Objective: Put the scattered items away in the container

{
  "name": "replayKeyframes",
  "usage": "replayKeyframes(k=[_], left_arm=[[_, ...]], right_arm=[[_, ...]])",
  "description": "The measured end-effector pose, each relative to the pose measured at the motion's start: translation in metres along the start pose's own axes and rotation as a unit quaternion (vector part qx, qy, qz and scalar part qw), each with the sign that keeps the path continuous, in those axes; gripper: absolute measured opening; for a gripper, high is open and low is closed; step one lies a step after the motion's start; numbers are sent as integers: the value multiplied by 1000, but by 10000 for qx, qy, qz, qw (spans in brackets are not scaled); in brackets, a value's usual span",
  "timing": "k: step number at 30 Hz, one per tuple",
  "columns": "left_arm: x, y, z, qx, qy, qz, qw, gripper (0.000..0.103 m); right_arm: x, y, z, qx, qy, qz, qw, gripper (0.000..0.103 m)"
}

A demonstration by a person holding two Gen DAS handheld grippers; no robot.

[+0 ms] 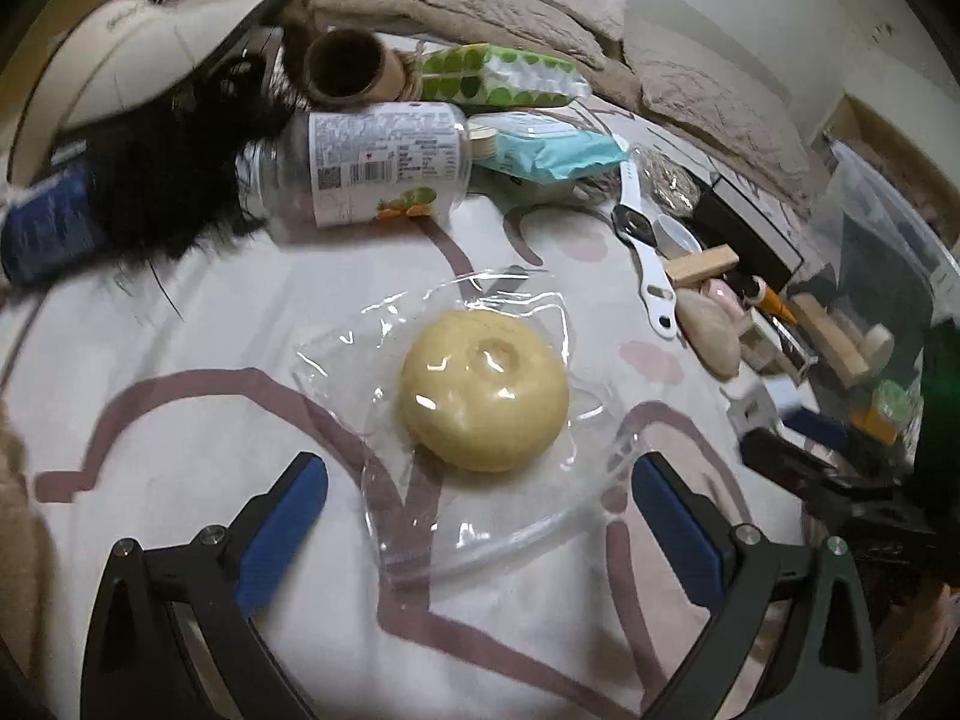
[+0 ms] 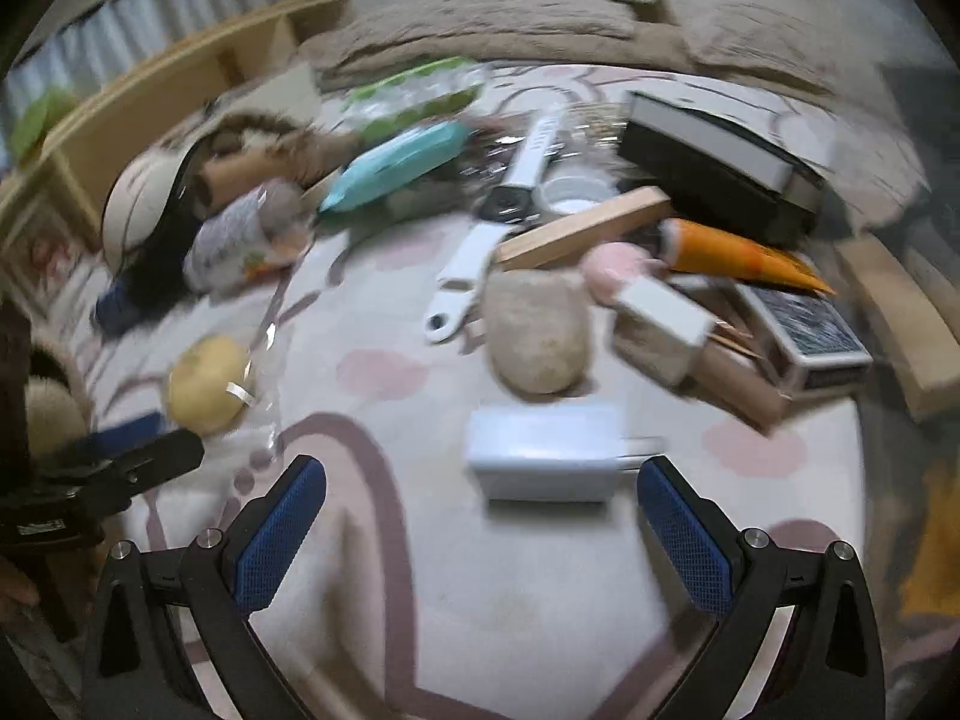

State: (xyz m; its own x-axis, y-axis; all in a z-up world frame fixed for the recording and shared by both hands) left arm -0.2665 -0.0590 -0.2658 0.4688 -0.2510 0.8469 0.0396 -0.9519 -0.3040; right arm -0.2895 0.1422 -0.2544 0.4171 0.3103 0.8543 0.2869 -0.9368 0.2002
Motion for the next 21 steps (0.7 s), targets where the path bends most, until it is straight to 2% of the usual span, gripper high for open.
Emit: replayKeyframes(k=[4, 8, 9, 11, 14, 15, 21], left_arm=[[1, -3, -3, 199, -21, 355, 9992, 103], [4, -15, 5, 43, 61, 512, 9987, 103], [5, -18, 7, -80, 62, 439, 9990, 103], [7, -23, 10, -403, 4, 65, 9992, 103], [6, -24, 10, -781, -125, -562, 9953, 103], [6, -24, 9, -815, -142, -671, 9943, 103], [5, -16, 2, -720, -186, -670, 9950, 103]], right_arm=[[8, -17, -3, -335, -162, 94, 9993, 103], [5, -29, -7, -498, -196, 313, 9981, 103], [4, -30, -7, -487, -177, 327, 9981, 103], [1, -29, -7, -438, -136, 388, 9982, 103], [3, -28, -9, -292, -229, 626, 9973, 103], [3, -26, -10, -187, -267, 690, 9971, 103], [-5, -18, -9, 132, -187, 856, 9961, 102]])
Point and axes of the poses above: each gripper's, at about its wrist camera, not at the fingertips, and x roughly against the way its jaws point, y to its left, z to its underside, the point moved 8 cm from there along -x, roughly the way its jaws point, and after that the axes turned 7 degrees about y, right-handed, at the moved point
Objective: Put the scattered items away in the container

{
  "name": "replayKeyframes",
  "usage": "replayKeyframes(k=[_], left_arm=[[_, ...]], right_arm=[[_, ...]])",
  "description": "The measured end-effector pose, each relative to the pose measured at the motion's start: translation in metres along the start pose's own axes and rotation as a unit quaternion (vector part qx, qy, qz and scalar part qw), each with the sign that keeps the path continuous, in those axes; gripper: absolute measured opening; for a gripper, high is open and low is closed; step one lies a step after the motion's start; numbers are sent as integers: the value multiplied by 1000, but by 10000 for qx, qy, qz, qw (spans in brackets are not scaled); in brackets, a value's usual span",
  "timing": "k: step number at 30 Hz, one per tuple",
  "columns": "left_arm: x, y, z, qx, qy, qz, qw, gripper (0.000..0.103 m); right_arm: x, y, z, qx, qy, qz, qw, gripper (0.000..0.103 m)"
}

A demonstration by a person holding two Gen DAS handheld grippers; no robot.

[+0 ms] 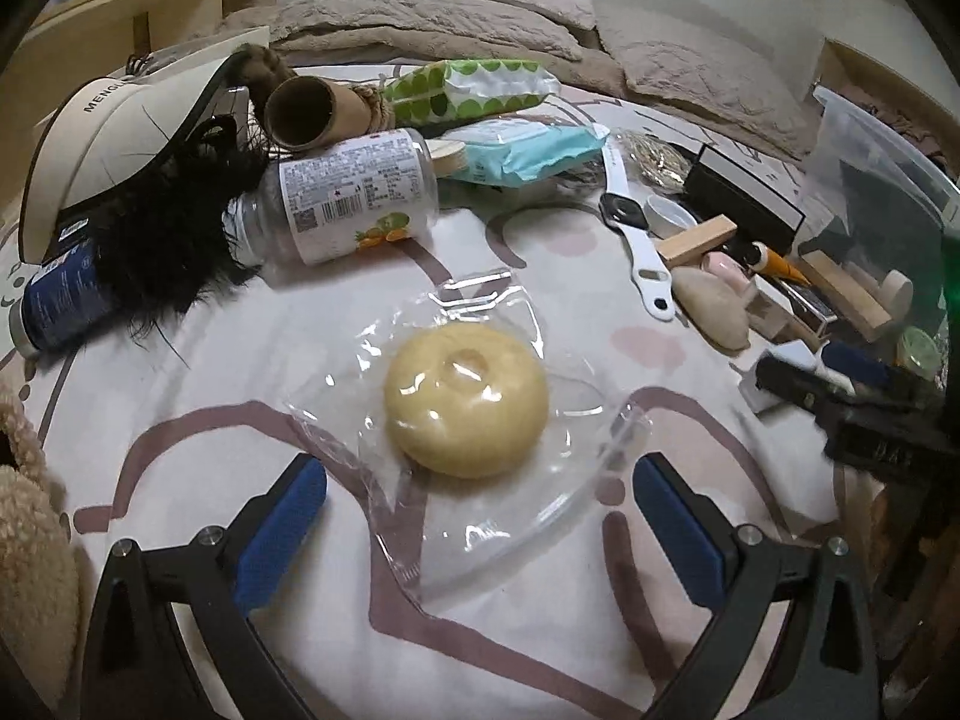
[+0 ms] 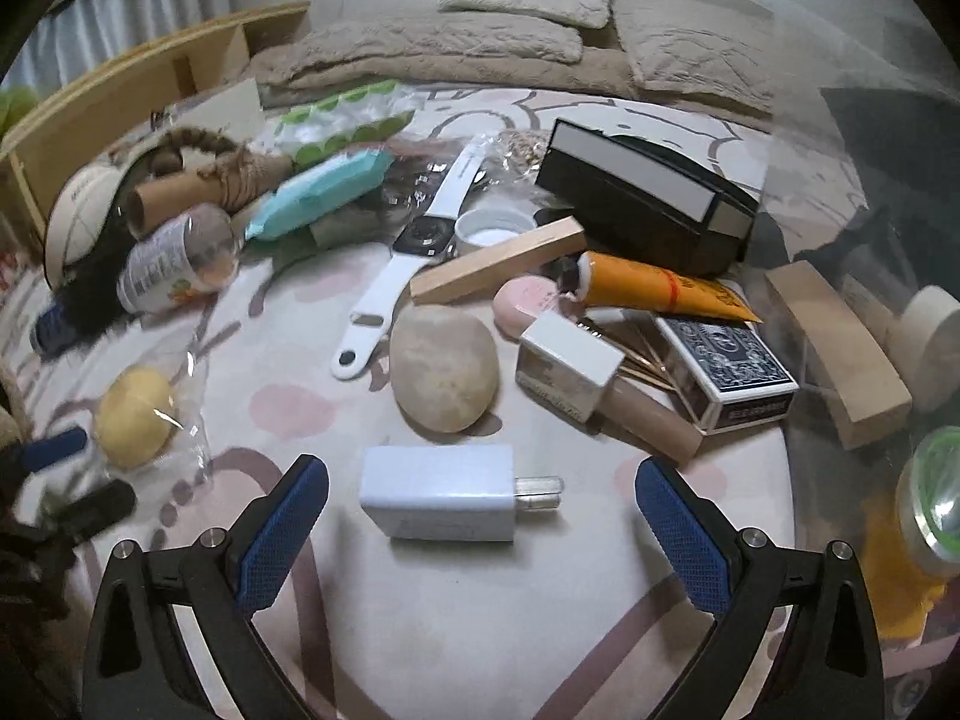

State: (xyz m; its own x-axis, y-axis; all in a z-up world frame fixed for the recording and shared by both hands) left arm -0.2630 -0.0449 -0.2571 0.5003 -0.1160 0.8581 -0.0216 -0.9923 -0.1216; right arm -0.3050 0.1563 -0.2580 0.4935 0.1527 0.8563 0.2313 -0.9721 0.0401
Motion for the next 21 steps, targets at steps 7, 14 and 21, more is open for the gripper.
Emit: replayKeyframes(k=[7, 14, 21], left_arm=[[-4, 1, -13, 309, 4, 192, 9993, 103], [-16, 4, -30, 749, 85, 273, 9968, 103], [-29, 0, -36, 766, 214, 29, 9968, 103]], right_arm=[[-19, -5, 5, -85, 232, 104, 9996, 85], [-16, -3, 6, -75, 193, 88, 9997, 75], [-17, 2, 6, 6, 191, 79, 9998, 67]])
Point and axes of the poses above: each gripper's, at about its wrist camera, not at the fingertips, and x roughly against the way its jaws point, y to its left, z to its underside, the point moved 8 cm from there along -x, roughly the way its jaws point, and after that the axes turned 7 degrees about y, right-handed, at the moved point
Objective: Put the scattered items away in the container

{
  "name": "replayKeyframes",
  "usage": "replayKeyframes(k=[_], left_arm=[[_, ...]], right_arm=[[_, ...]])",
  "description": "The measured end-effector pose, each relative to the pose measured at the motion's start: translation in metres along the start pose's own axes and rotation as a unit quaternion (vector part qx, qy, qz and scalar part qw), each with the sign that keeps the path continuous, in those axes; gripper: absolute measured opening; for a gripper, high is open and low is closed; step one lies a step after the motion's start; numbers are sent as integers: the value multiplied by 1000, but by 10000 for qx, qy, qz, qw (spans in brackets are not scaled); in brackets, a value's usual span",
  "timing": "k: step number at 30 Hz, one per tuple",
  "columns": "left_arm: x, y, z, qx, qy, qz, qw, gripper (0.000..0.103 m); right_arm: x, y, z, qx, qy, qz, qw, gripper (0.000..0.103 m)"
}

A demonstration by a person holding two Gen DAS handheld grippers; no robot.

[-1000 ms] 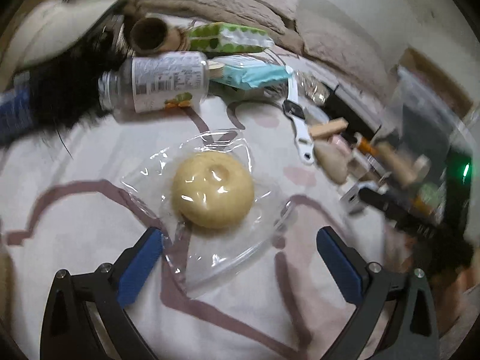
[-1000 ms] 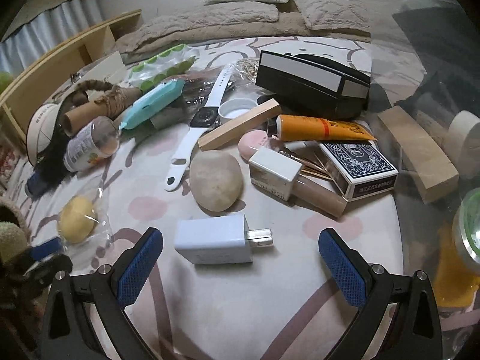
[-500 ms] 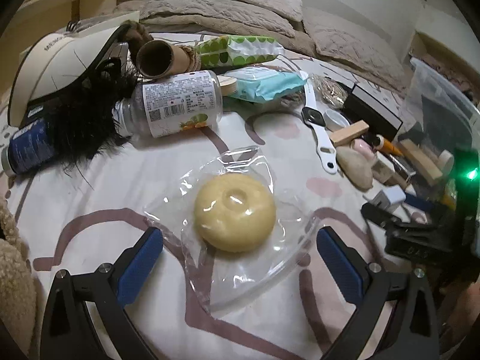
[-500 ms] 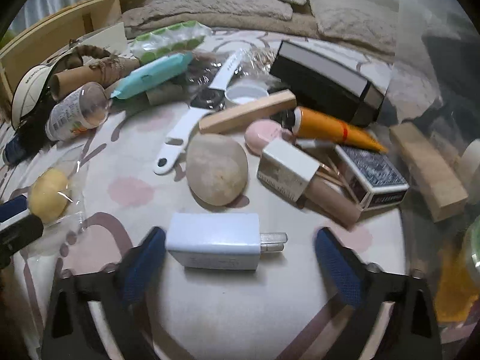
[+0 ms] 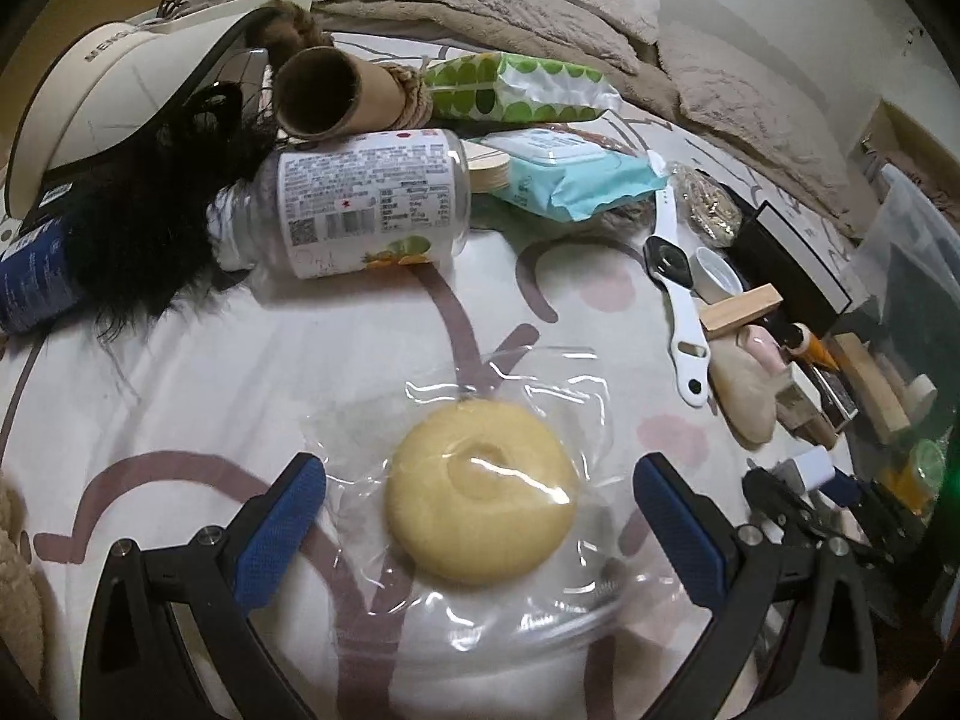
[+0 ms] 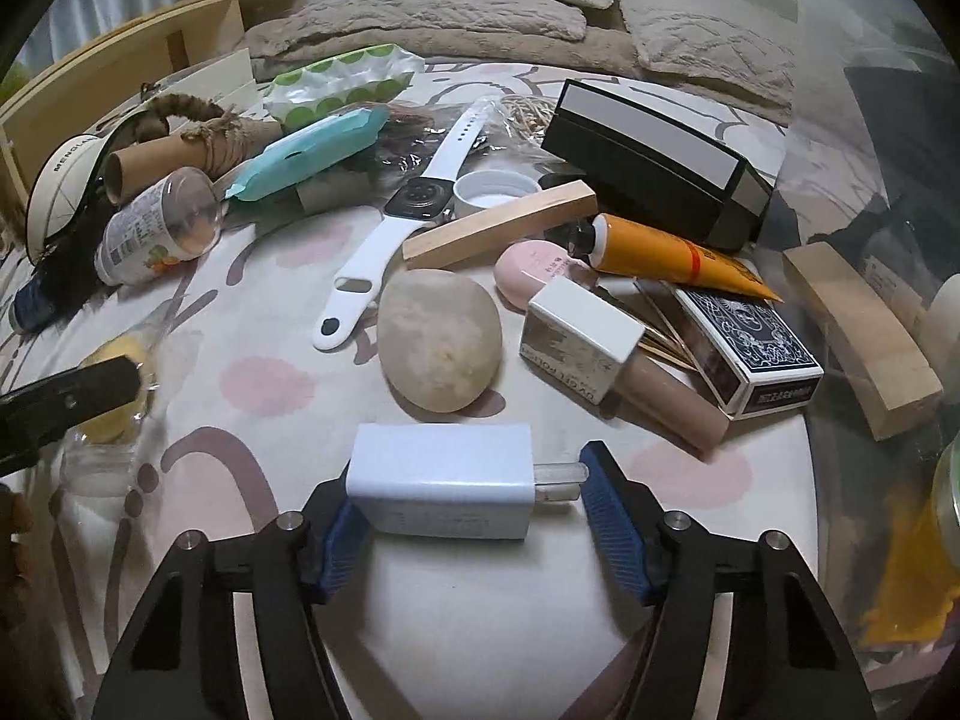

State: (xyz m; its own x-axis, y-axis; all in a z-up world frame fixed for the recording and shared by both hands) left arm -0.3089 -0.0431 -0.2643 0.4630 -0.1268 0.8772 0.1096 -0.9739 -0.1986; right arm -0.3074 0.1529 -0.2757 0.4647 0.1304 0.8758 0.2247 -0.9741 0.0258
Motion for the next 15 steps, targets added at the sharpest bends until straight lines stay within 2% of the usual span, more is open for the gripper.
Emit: replayKeyframes(k=[7, 15], left_arm=[[-12, -8, -5, -259, -51, -355, 9990, 103], [-15, -9, -4, -386, -17, -422, 9984, 103]], right_arm=[[1, 0, 0, -25, -23, -92, 10000, 63], [2, 0, 0, -26, -29, -91, 10000, 63]])
Point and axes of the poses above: each gripper's, at about its wrist camera, not at the fingertips, and x roughly against the way its jaws point, y to its left, z to its underside, the point moved 8 cm from there along -x, roughly the way its jaws point, and after that the axes turned 7 degrees about y, right-handed, at the moved point
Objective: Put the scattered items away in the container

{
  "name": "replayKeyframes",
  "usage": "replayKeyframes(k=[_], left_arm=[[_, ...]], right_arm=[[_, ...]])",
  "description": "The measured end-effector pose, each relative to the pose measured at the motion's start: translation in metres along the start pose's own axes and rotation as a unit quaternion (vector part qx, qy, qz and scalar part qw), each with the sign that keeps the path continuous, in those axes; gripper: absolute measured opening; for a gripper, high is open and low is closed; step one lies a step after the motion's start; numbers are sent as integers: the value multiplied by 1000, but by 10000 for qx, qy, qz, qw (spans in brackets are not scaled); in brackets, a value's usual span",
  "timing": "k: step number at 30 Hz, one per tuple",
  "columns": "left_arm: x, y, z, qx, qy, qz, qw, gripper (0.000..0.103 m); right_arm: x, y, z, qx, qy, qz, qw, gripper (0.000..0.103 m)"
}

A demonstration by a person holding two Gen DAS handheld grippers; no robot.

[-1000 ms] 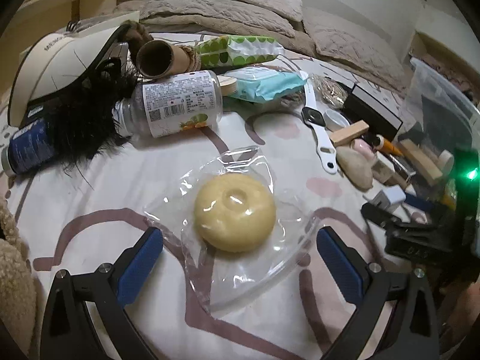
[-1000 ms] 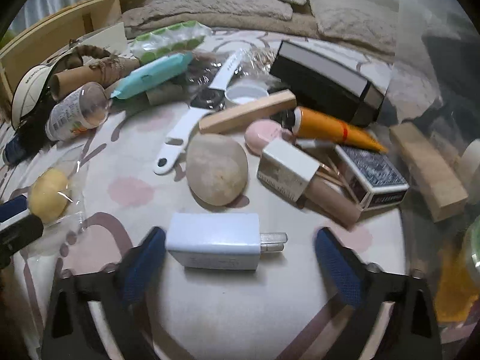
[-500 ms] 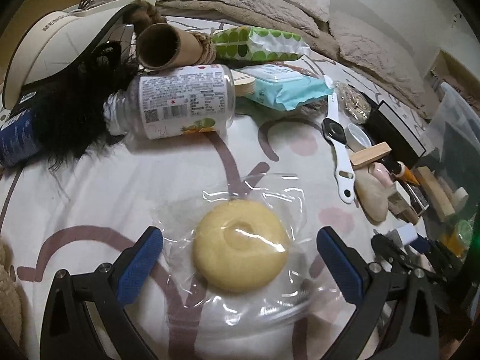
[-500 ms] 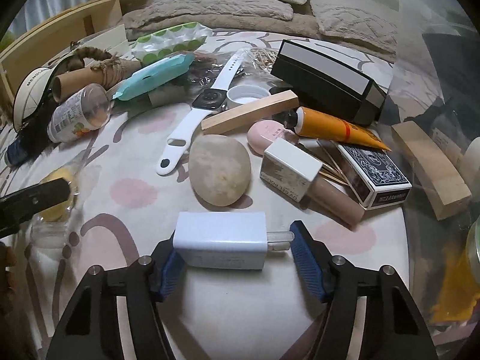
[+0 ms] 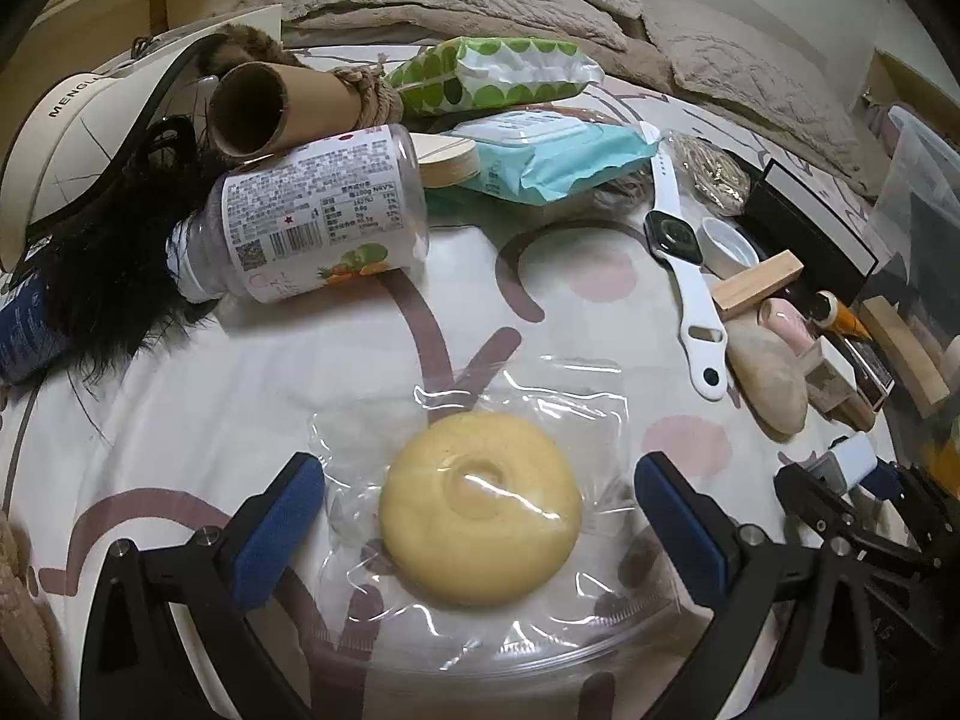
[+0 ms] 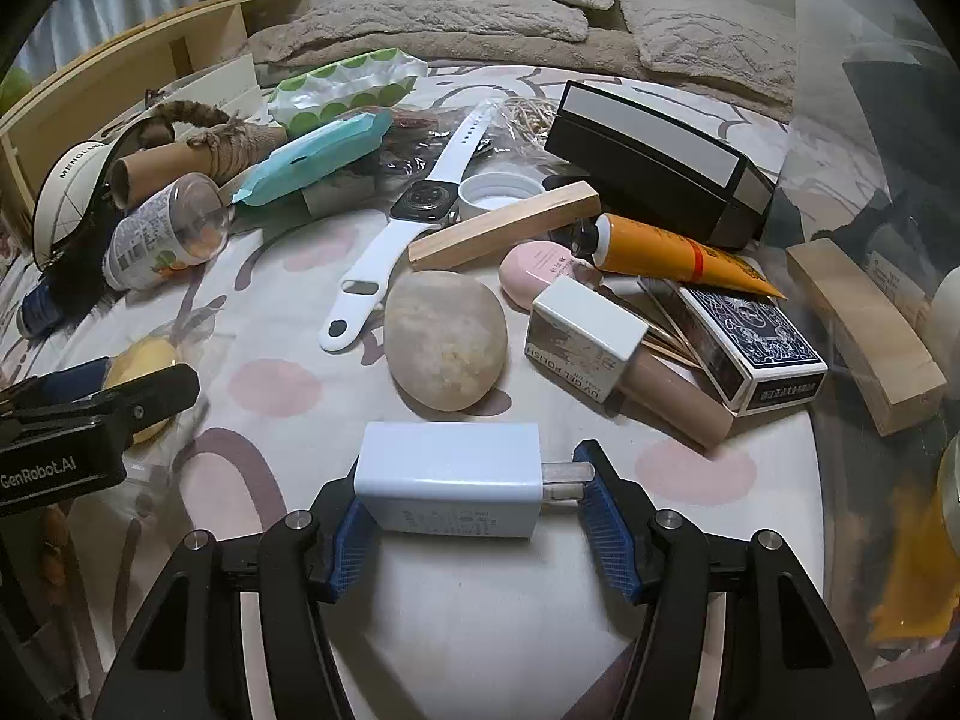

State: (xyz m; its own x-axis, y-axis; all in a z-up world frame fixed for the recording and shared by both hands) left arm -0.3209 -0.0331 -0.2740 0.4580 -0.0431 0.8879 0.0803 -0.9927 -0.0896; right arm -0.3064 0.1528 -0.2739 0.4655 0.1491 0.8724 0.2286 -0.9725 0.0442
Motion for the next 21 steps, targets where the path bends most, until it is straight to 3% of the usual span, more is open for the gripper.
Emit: replayKeyframes(k=[7, 14, 21], left_arm=[[-3, -4, 2, -104, 8, 55, 9999, 103], [-12, -18, 11, -791, 57, -371, 9962, 103], [-9, -14, 11, -651, 60, -175, 9977, 103]], right_arm=[[0, 0, 1, -27, 9, 0, 10000, 63], [0, 0, 2, -55, 22, -33, 10000, 63], [0, 1, 2, -72, 18, -60, 10000, 63]])
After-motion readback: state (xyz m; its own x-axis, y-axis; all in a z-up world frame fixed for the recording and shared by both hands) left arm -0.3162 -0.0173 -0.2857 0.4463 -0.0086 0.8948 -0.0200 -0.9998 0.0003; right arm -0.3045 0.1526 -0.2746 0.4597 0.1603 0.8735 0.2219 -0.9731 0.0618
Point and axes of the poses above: each gripper's, at about its wrist camera, not at the fingertips, and x roughly against the way its jaws point, y to its left, z to its underside, the point moved 8 cm from there along -x, roughly the way its jaws point, and after that the axes turned 7 degrees about y, right-handed, at the moved point
